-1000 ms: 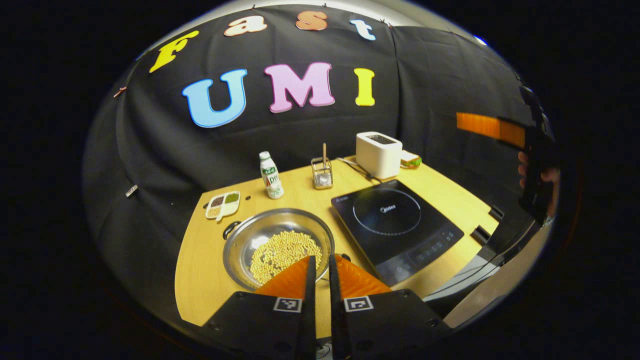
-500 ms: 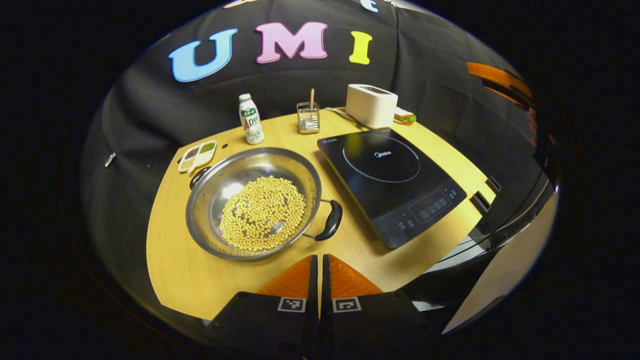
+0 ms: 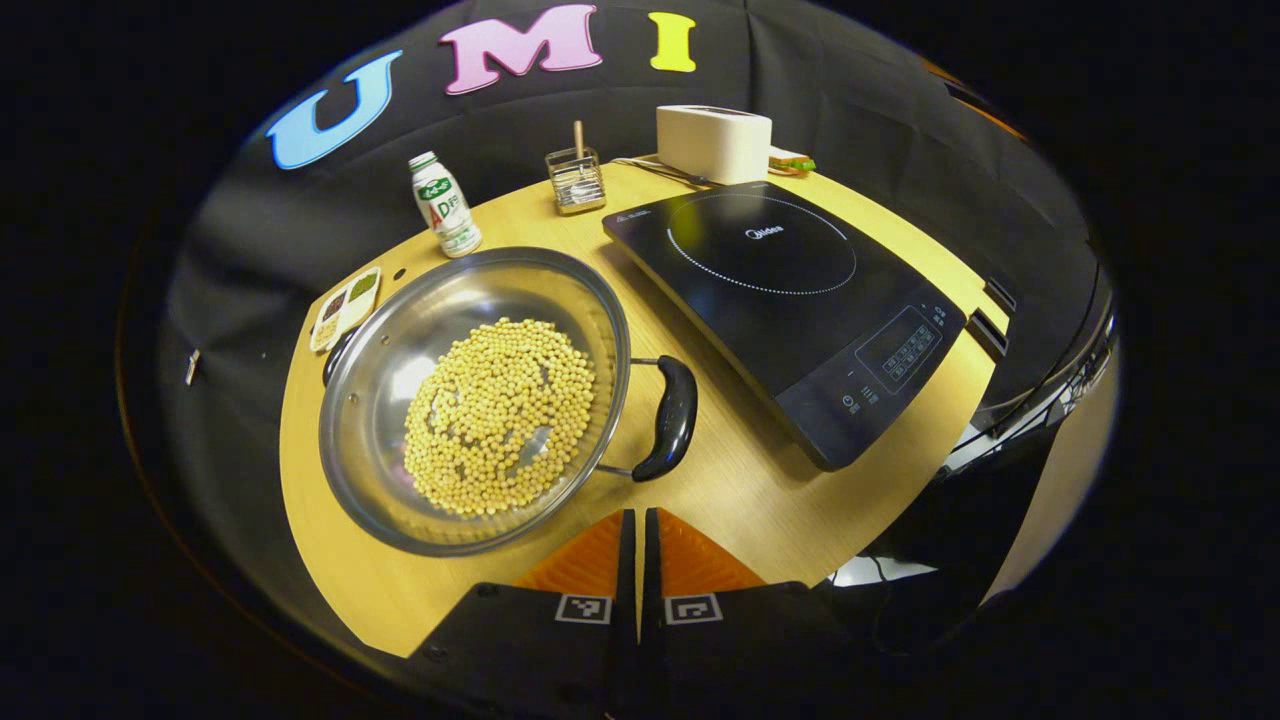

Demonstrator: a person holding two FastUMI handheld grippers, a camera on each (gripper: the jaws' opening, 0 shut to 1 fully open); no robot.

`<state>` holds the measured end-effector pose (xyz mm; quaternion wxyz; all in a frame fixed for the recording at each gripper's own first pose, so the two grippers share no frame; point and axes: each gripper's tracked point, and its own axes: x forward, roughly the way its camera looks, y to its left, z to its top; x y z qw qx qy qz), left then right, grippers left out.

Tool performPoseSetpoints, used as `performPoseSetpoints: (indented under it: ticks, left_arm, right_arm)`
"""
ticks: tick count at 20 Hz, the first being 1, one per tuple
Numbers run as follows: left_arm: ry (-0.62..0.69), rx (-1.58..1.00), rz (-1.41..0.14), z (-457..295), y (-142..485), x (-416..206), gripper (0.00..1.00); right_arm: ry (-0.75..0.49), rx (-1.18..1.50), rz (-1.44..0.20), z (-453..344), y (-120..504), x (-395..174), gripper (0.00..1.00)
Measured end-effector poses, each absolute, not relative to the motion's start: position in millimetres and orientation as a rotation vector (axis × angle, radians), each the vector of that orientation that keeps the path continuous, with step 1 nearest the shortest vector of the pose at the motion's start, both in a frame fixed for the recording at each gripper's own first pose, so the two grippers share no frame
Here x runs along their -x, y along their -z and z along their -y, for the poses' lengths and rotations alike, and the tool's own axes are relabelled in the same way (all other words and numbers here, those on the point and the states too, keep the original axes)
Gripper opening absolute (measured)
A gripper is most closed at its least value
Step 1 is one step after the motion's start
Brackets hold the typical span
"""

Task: First push the handle of the pot to place it horizontally, then grasp the pot with both hands and set it on the induction cooktop.

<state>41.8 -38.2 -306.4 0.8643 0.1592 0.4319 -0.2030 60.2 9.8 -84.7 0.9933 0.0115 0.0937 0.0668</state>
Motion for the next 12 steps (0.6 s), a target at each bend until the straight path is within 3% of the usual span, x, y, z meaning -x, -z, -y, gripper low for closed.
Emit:
performPoseSetpoints:
  ticks: [12]
  left_arm:
    - [0.427,-0.234,-0.914,68,311,-74,0.05]
  right_arm:
    - [-0.044,-0.050,-0.200,30,85,-71,0.98]
